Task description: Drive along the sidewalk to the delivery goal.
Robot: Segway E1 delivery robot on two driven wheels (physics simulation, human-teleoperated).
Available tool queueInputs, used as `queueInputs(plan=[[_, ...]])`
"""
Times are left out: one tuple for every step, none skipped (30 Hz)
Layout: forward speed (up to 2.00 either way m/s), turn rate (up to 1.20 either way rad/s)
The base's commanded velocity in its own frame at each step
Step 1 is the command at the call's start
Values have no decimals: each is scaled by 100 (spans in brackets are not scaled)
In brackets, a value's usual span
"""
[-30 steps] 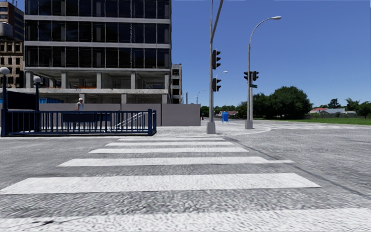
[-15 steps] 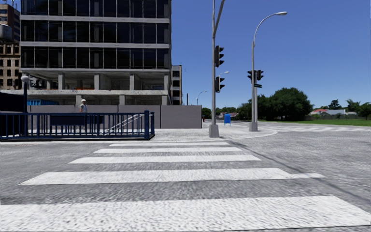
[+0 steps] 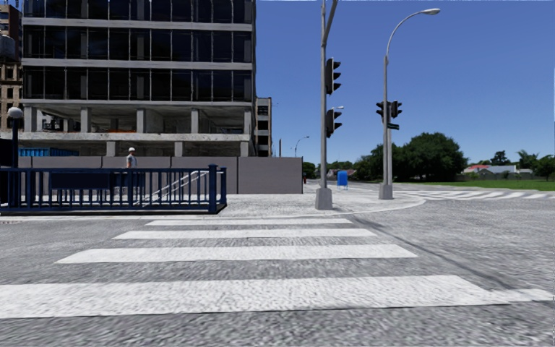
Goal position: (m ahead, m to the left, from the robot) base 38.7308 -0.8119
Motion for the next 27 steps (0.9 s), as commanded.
queueInputs(plan=[[135,0],[135,0],[135,0],[135,0],[135,0],[135,0],[135,0],[135,0],[135,0],[135,0],[135,0],[135,0],[135,0],[135,0],[135,0],[135,0],[135,0],[135,0],[135,0],[135,0],[135,0],[135,0],[135,0],[135,0],[135,0],[135,0],[135,0]])
